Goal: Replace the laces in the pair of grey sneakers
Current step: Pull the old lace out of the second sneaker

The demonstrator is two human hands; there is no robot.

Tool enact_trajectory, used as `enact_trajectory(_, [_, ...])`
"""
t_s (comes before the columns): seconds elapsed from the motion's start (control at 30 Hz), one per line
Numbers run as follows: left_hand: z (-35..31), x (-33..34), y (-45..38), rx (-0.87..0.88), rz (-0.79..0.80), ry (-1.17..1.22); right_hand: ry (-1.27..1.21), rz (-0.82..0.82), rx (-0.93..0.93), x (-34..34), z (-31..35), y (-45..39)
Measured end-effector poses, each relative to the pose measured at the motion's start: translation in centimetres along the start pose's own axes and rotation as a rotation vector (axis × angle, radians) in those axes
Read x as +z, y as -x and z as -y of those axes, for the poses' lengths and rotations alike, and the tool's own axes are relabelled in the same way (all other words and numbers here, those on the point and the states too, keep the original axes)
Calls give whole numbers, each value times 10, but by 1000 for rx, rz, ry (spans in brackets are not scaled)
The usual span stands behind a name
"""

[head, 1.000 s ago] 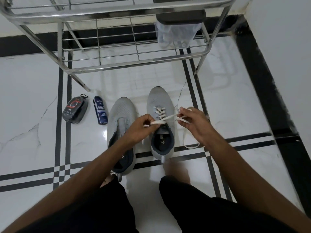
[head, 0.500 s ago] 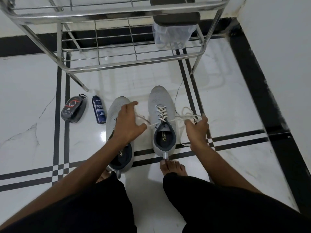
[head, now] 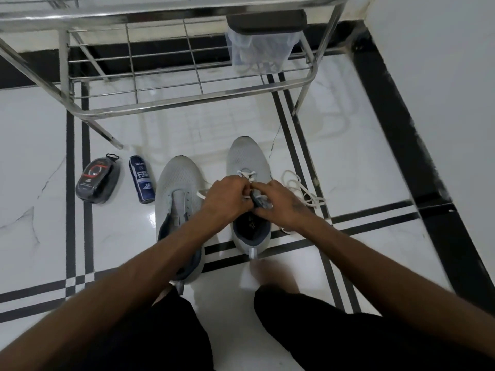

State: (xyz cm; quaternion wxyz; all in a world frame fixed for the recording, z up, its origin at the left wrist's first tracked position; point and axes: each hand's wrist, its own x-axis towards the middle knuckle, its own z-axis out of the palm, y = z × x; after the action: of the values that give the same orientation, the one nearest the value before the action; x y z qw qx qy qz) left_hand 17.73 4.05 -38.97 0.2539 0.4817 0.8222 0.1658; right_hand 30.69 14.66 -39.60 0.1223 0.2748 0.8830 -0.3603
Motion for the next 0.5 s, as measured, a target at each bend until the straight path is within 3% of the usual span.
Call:
enact_trajectory(0.17, [5,-2,-2,-90,24,131,-42,66,-24,0,2,-1])
enact_trajectory(0.37, [19,-1,-3,-122,145,258,-56,-28,-6,12,-4,-1])
enact_trajectory(0.5, [27,2,3,-251,124,549,-70,-69,5,18,-10,-3])
